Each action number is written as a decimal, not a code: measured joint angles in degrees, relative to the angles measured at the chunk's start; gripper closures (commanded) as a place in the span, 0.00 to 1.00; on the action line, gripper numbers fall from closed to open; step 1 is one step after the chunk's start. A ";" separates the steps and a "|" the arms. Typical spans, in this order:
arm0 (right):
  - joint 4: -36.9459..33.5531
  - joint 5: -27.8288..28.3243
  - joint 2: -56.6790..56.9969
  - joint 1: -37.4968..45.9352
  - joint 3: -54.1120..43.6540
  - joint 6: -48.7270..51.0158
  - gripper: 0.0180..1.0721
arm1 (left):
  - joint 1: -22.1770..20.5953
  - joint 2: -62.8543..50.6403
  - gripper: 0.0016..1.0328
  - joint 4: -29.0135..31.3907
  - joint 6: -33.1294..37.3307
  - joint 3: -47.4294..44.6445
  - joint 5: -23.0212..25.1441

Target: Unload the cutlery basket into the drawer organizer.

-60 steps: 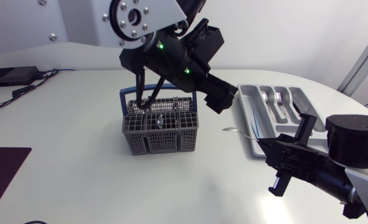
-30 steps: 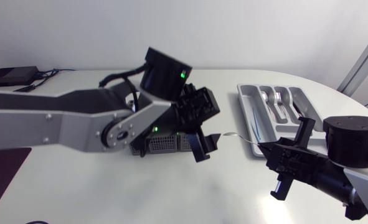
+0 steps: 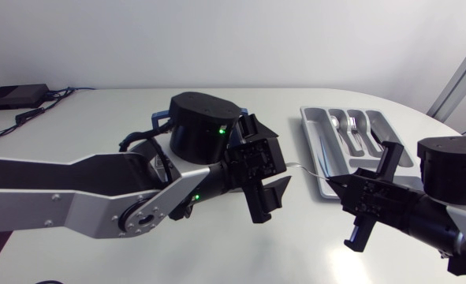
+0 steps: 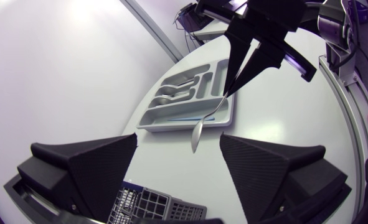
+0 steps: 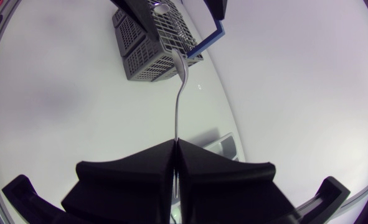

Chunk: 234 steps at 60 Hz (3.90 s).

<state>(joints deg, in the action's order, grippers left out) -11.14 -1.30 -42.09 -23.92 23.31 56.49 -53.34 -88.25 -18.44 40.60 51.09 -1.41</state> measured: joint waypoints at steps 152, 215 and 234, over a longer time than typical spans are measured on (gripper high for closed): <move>9.92 -17.46 2.89 -11.63 -4.81 6.91 0.52 | 8.68 -23.15 0.98 72.91 -20.11 49.83 24.15; 10.56 -20.00 -2.01 -14.67 -4.79 6.78 0.94 | 10.12 -25.18 0.98 77.05 -21.79 52.37 26.49; 10.93 -20.02 -2.23 -14.67 -4.79 6.54 0.94 | 10.60 -25.18 0.55 77.07 -22.51 52.37 27.23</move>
<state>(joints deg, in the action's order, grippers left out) -0.21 -21.32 -44.31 -38.59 18.52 63.02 -42.74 -113.43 58.63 18.09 103.46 25.82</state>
